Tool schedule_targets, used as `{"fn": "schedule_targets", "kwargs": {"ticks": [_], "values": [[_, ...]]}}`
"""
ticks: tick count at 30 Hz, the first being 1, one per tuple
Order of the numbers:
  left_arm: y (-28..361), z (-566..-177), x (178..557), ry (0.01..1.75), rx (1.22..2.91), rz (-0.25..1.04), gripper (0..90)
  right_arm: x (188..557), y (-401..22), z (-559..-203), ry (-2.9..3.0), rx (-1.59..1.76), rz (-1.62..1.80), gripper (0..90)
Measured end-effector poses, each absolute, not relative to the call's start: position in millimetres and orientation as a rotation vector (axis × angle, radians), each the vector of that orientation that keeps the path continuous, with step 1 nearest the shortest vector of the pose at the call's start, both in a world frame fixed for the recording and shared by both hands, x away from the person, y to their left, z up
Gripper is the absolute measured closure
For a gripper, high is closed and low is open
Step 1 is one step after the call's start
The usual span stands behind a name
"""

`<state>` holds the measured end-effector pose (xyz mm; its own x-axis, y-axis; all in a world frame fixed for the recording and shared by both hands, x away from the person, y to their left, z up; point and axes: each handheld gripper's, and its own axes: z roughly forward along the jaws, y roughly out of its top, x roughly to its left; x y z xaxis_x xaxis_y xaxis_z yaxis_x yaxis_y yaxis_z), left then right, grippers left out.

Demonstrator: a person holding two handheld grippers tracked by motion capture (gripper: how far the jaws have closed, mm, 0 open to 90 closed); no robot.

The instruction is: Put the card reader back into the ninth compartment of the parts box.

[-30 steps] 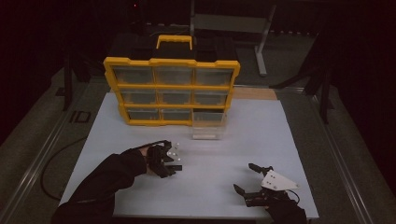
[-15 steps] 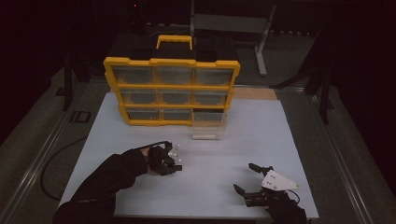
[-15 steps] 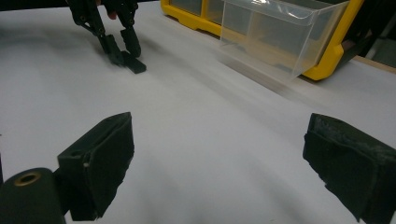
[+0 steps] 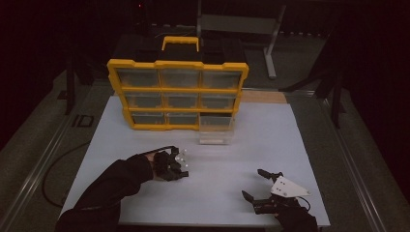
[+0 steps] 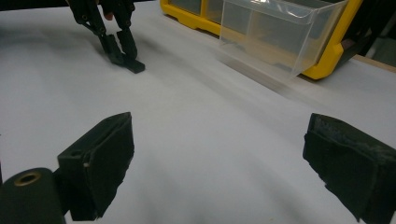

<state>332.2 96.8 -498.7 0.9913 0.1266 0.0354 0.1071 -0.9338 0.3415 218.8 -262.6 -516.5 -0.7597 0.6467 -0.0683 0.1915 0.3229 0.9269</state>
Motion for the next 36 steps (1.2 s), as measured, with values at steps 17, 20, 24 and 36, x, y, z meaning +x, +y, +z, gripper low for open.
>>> {"fn": "schedule_targets", "kwargs": {"ticks": [17, 20, 24, 36], "values": [[94.1, -484.4, 329.3, 0.147, 2.774, 0.032, 74.6, 218.6, -263.1, -516.1, 2.158, 0.736, 1.43, 9.0], [93.0, -480.4, 328.4, 0.134, 2.773, 0.027, 74.6, 218.8, -263.0, -516.3, 2.16, 0.737, 1.432, 9.0], [92.4, -475.7, 328.8, 0.121, 2.77, 0.029, 74.6, 218.2, -263.0, -515.8, 2.158, 0.739, 1.429, 9.0], [88.3, -459.9, 330.3, 0.104, 2.762, 0.025, 74.6, 218.5, -263.1, -515.9, 2.157, 0.742, 1.432, 9.0]]}}
